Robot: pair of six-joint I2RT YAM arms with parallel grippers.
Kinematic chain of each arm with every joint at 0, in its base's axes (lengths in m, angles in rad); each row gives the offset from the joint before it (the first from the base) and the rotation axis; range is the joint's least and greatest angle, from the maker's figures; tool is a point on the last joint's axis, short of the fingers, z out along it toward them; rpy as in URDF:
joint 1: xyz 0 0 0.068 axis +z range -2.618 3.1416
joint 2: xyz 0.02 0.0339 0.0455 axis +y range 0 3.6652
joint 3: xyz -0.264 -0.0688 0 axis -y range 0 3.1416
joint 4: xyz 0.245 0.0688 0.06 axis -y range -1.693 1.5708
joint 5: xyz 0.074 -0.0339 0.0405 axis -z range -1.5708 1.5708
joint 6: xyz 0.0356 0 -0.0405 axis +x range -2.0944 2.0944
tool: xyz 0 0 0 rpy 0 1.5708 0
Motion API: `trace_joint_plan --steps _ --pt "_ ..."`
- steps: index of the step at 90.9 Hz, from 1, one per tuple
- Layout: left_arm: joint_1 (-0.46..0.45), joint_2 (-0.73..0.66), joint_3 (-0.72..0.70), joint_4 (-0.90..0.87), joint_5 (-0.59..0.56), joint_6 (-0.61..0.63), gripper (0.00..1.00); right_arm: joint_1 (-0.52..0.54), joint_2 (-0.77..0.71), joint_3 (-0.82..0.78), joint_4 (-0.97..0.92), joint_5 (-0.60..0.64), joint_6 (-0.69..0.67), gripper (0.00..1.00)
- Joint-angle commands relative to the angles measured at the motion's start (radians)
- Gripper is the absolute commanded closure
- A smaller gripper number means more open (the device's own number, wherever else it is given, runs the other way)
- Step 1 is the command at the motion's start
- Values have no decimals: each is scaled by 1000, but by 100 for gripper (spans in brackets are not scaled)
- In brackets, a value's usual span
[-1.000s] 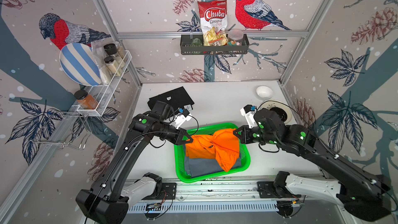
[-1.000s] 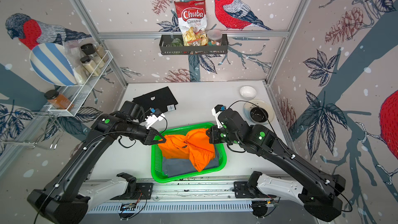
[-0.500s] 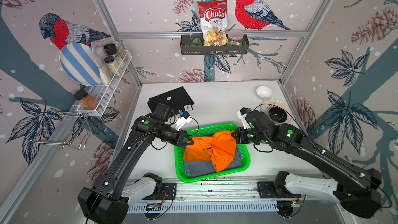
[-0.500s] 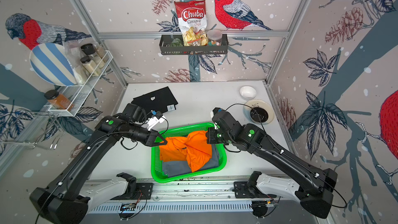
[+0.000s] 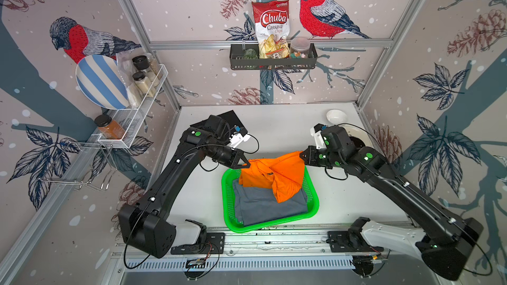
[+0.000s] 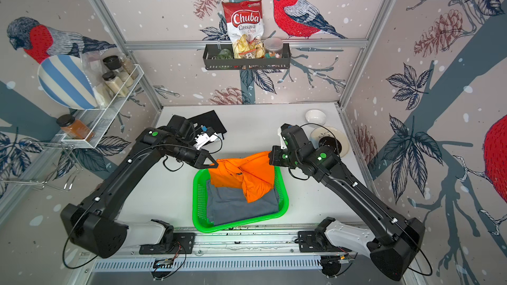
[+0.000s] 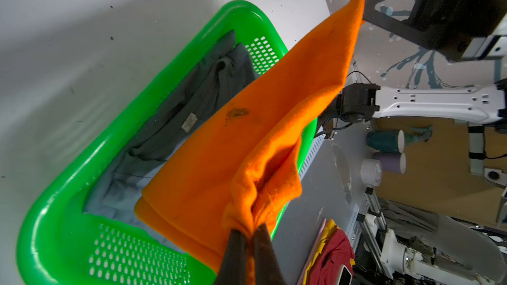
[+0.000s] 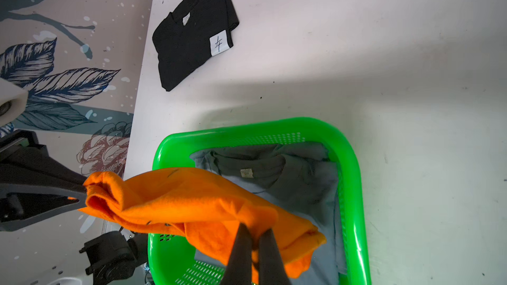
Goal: Put the folded t-shirts into the basket
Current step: Adjust the T-shirt in the bin.
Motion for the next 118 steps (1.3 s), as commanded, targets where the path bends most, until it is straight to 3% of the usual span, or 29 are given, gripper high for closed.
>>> trace_joint_plan --steps 1,16,29,42,50,68,76,83,103,118 --pt "16 44 26 38 -73 70 100 -36 67 14 90 -71 -58 100" --pt "65 141 58 122 -143 113 100 -87 247 88 166 -119 -112 100" --pt "99 240 92 173 -176 129 100 -107 381 178 173 -102 -175 67" --pt "118 329 121 214 -180 120 100 -133 401 199 194 -95 -192 60" --pt "127 374 147 213 -173 114 100 -119 360 183 175 -81 -278 56" --pt "143 397 161 236 -162 100 100 73 180 -11 171 95 -656 50" --pt "143 397 161 239 -161 98 100 212 106 -164 300 192 -841 47" --pt "144 402 158 242 -162 93 100 349 55 -302 471 308 -973 37" --pt "145 412 133 272 -168 77 100 551 133 -418 736 511 -1151 33" --pt "145 427 134 276 -172 75 100 590 206 -439 793 593 -1240 28"
